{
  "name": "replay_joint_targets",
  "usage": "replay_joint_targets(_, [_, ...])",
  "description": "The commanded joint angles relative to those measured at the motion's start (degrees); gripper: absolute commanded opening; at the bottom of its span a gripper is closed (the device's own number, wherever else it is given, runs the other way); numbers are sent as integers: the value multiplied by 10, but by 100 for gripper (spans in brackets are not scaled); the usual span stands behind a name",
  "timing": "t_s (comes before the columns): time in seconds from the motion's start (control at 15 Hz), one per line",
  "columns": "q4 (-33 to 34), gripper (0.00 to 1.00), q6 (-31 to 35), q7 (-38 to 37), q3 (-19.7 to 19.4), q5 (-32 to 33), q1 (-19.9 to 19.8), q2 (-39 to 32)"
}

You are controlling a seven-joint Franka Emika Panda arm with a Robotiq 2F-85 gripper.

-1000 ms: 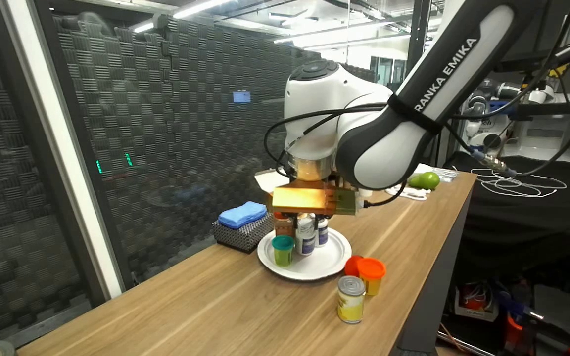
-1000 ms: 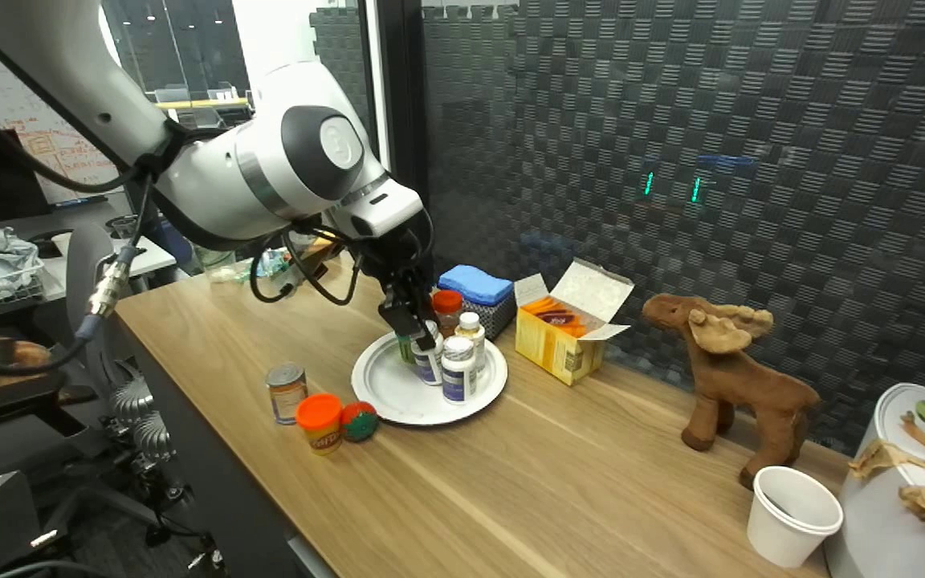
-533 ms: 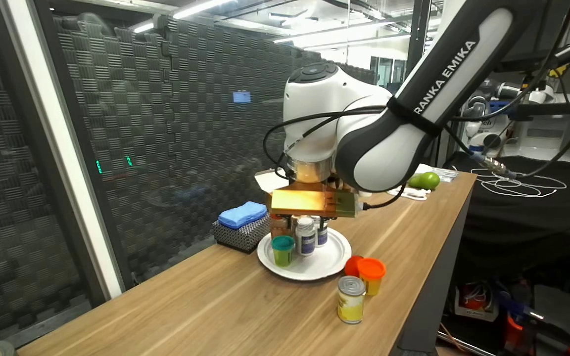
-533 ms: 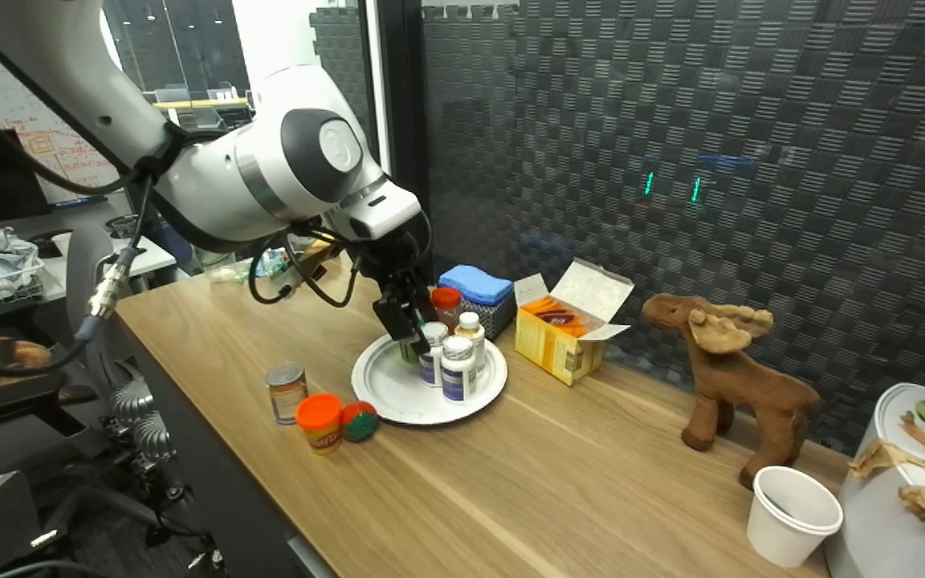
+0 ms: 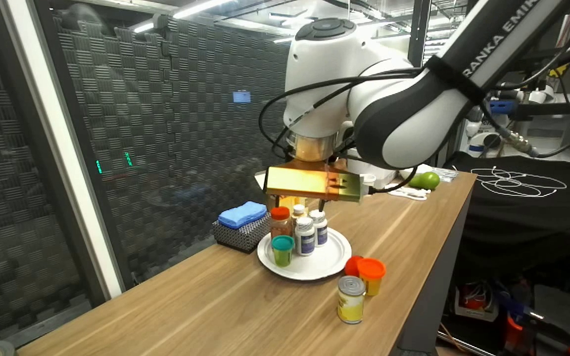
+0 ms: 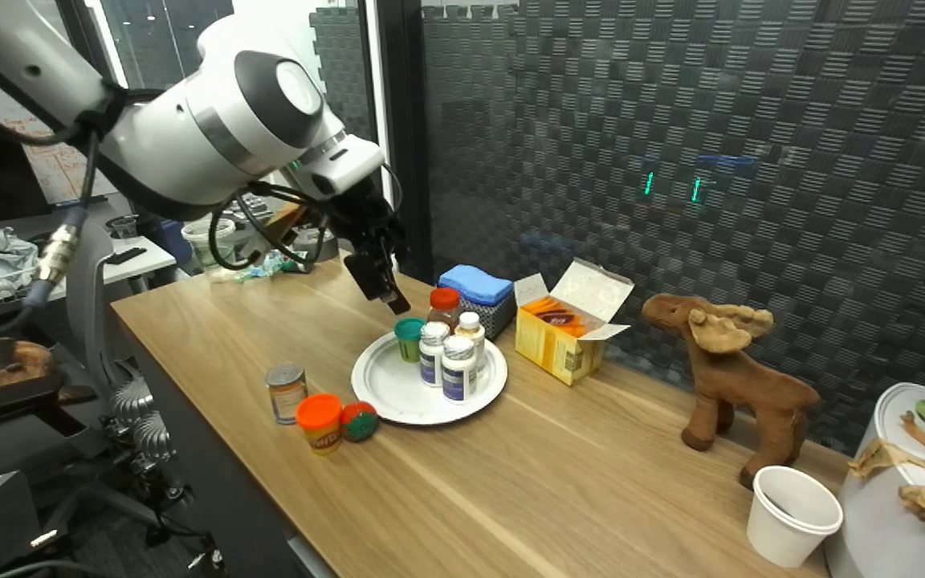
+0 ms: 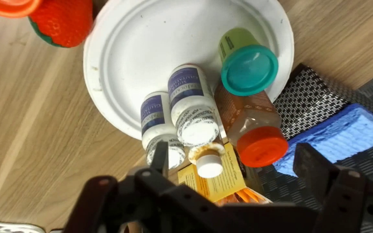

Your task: Put the bottles on the tray

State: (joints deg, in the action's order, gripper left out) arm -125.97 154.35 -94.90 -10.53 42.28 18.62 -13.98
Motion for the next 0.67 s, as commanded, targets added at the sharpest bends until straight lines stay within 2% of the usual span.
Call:
replay_joint_targets(0.0, [-75,100,-22,-12,8,18,19,89])
replay_joint_targets(0.07, [-101,100,-36,14,55,2,-17,112])
replay_joint_targets(0.2, [-139,100,-65,58,92,-49,-29,139])
replay_joint_targets(0.27, [-160,100,-74,100,112,-98,-36,149])
replay_joint_targets(0.47, [-185,100,-111,191,150,-220,-46,165])
replay_joint_targets(0.6, [-191,100,-131,235,163,-279,-52,166])
